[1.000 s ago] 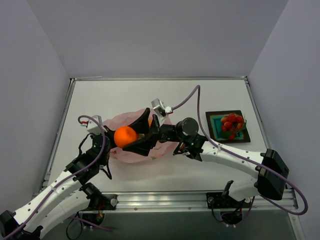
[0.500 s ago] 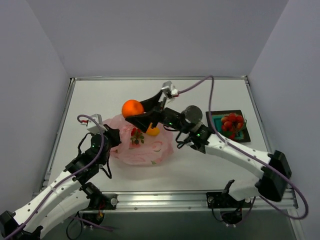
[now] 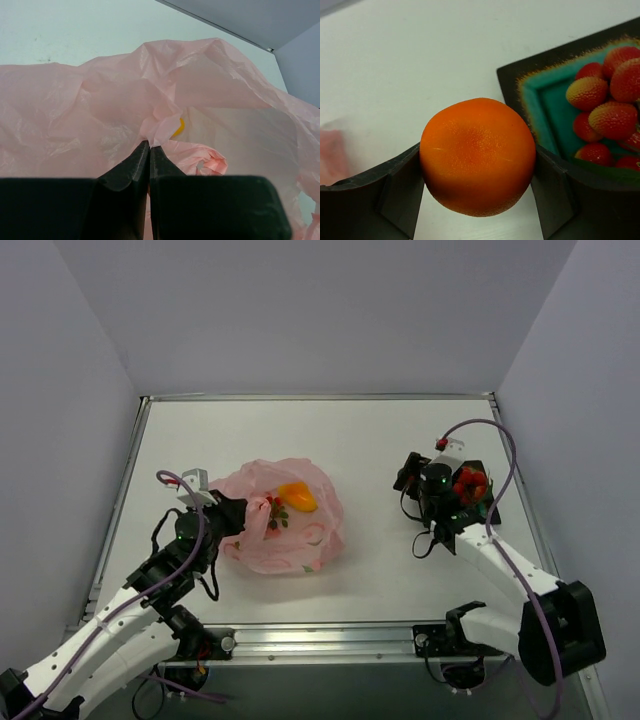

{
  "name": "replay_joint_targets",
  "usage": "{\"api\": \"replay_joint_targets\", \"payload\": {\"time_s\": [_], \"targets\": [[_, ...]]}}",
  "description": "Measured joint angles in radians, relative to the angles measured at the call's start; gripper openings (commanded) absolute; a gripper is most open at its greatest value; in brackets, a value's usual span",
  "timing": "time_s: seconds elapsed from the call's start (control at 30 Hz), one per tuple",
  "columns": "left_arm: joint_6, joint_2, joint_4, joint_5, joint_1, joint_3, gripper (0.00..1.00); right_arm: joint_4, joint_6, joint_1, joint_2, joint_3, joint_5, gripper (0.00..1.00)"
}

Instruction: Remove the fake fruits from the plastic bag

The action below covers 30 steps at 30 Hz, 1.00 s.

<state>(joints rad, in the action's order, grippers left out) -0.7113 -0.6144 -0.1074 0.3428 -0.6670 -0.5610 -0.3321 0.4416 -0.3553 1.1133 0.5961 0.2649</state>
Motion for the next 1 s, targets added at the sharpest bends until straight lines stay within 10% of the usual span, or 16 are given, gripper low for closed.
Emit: {"api": "replay_joint_targets", "payload": {"time_s": [0.53, 1.0], "targets": [[0.004, -0.017, 0.023, -0.079, 0.0, 0.008, 0.02, -0.119, 0.024, 0.112, 0.455, 0.094, 0.148, 0.12], [0.004, -0.033, 0.03, -0.089, 0.0, 0.018, 0.02, -0.208, 0.098, 0.141, 0.572, 0.165, 0.211, 0.67]]}}
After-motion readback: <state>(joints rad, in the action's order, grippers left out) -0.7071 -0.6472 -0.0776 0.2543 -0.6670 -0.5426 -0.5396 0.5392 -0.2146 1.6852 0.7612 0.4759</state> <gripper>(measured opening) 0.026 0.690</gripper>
